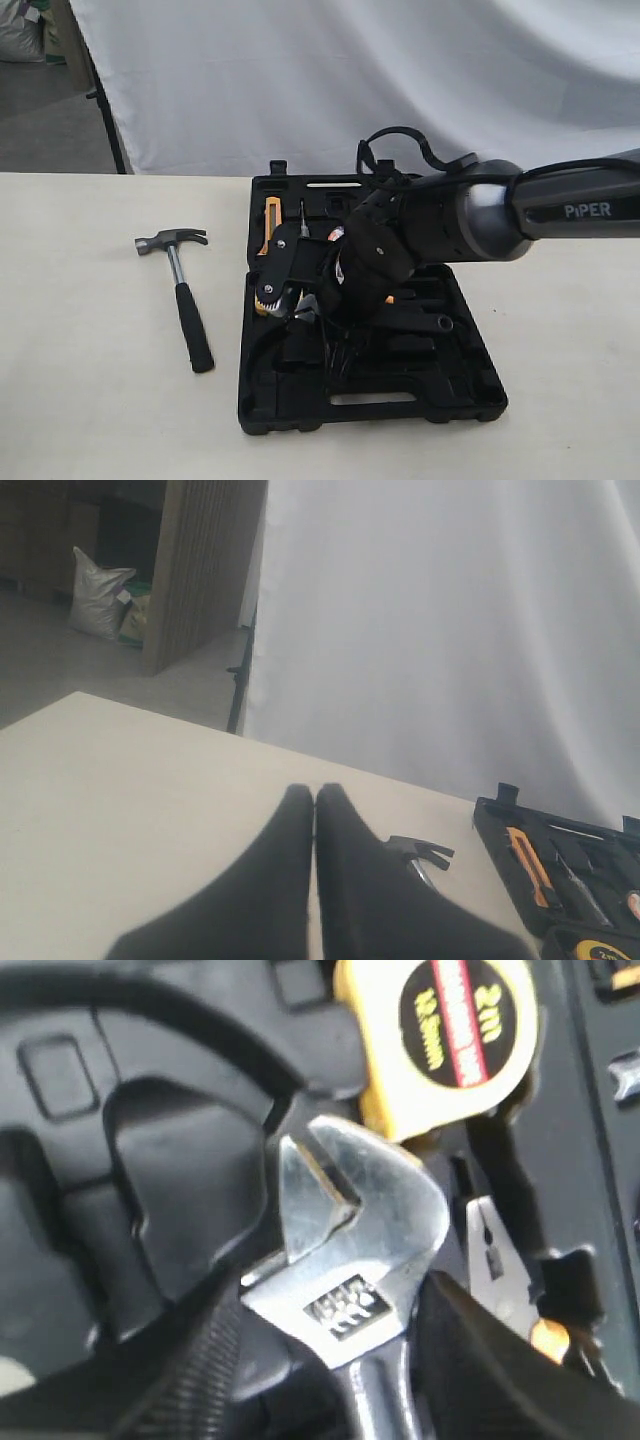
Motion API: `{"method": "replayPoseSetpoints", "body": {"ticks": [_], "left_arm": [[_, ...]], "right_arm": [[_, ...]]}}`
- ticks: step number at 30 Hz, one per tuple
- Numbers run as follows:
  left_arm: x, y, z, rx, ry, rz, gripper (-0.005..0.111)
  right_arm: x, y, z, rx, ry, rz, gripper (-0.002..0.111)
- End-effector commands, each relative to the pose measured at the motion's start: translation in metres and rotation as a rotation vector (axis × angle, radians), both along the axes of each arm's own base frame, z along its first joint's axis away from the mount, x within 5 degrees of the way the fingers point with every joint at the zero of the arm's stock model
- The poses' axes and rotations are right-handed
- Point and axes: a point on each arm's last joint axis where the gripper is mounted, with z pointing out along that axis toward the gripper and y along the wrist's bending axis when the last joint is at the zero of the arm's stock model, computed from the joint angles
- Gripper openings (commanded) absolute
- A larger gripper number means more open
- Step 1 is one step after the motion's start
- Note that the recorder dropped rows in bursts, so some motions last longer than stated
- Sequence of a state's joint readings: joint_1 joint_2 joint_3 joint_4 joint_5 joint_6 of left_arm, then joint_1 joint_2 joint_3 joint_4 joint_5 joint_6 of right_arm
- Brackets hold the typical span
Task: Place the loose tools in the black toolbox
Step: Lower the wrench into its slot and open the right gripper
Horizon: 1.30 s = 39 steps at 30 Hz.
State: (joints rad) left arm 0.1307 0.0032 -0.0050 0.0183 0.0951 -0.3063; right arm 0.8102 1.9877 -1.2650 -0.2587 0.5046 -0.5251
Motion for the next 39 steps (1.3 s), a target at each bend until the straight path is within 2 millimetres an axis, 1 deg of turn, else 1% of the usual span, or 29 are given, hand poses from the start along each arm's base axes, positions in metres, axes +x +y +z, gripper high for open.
{"method": "replayPoseSetpoints", "body": {"ticks": [1, 5, 8, 11, 23, 27, 28, 30, 31, 32, 33, 34, 35, 36, 39], "left_arm": [[-0.001, 0.001, 0.002, 0.002, -0.013, 0.026, 0.001], [-0.001, 0.001, 0.002, 0.002, -0.013, 0.026, 0.001], [-0.001, 0.001, 0.002, 0.002, -0.013, 0.026, 0.001], [-0.001, 0.001, 0.002, 0.002, -0.013, 0.026, 0.001], [-0.001, 0.001, 0.002, 0.002, -0.013, 0.026, 0.001], [-0.001, 0.001, 0.002, 0.002, -0.013, 0.026, 0.001], [-0.001, 0.001, 0.002, 0.002, -0.013, 0.026, 0.001], [-0.001, 0.001, 0.002, 0.002, -0.013, 0.026, 0.001], [-0.001, 0.001, 0.002, 0.002, -0.013, 0.026, 0.001], [-0.001, 0.001, 0.002, 0.002, -0.013, 0.026, 0.001], [-0.001, 0.001, 0.002, 0.002, -0.013, 0.026, 0.001], [-0.001, 0.001, 0.002, 0.002, -0.013, 0.026, 0.001], [-0.001, 0.001, 0.002, 0.002, -0.013, 0.026, 0.001], [-0.001, 0.001, 0.002, 0.002, -0.013, 0.026, 0.001], [-0.001, 0.001, 0.002, 0.002, -0.013, 0.026, 0.001]], "right_arm": [[0.002, -0.004, 0.001, -0.05, -0.015, 0.035, 0.0], [0.003, -0.004, -0.003, -0.059, -0.017, 0.054, 0.0], [0.003, -0.003, -0.012, -0.099, -0.011, 0.103, 0.0], [0.003, -0.004, -0.017, -0.118, -0.011, 0.121, 0.0], [0.002, -0.004, -0.017, -0.13, -0.004, 0.122, 0.0], [0.003, -0.003, -0.017, -0.109, -0.006, 0.098, 0.0], [0.003, -0.003, -0.017, -0.108, -0.006, 0.097, 0.001], [0.003, -0.003, -0.017, -0.108, -0.003, 0.092, 0.018], [0.003, -0.003, -0.017, -0.108, -0.001, 0.089, 0.036], [0.002, -0.004, -0.017, -0.112, 0.002, 0.088, 0.05], [0.003, -0.003, -0.017, -0.109, -0.002, 0.09, 0.066], [0.003, -0.003, -0.017, -0.109, -0.002, 0.09, 0.078], [0.003, -0.003, -0.017, -0.109, -0.002, 0.09, 0.086], [0.003, -0.003, -0.017, -0.109, -0.002, 0.09, 0.088], [0.003, -0.003, -0.013, -0.089, -0.005, 0.064, 0.088]]}}
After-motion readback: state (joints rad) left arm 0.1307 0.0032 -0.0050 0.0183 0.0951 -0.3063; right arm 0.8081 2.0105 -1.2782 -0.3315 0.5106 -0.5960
